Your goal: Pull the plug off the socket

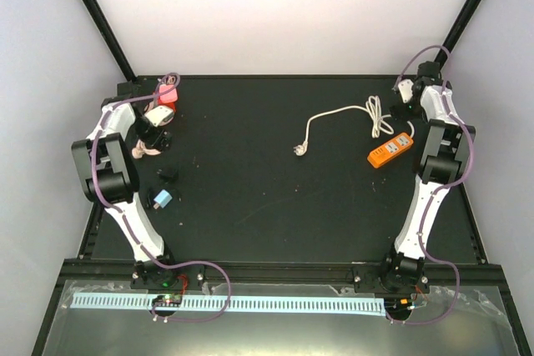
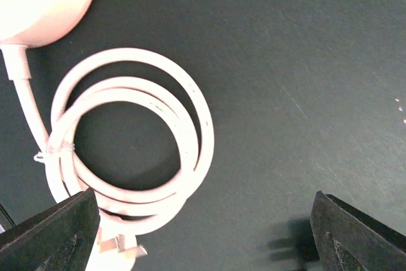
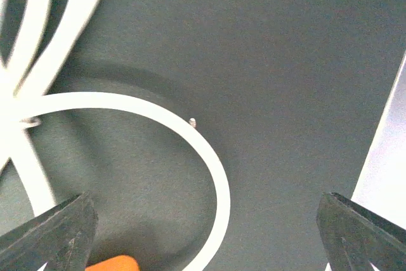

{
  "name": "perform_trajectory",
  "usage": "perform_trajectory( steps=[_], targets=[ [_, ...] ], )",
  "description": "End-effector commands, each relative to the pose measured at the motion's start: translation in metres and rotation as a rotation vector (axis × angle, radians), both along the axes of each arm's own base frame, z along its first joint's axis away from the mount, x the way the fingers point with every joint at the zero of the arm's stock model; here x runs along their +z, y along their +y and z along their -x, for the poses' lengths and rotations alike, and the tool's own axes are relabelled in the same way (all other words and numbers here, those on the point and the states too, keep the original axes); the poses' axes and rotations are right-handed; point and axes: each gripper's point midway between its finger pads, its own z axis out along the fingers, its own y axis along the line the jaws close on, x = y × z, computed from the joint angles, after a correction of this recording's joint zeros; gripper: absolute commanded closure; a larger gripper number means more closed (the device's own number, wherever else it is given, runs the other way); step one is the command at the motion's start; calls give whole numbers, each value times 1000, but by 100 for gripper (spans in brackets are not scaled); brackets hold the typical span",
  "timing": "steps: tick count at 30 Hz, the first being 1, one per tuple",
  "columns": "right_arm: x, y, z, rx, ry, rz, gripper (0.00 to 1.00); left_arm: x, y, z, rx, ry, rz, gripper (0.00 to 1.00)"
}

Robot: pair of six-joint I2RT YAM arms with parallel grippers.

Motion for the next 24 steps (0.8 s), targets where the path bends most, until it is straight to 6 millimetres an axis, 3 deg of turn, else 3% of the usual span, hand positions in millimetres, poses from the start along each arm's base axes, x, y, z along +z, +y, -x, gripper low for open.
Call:
perform_trajectory(
  steps=[1,12,24],
  targets=[
    [38,27,3,40,-53,-86,1,-7,8,-5,-7,51,17,7],
    [83,89,27,116,-109,-327,0,-36,19,-1,-14,133,16,18],
    [178,155,65,198,-243,-689,0,-46,20,1,-14,156,-4,56]
  ],
)
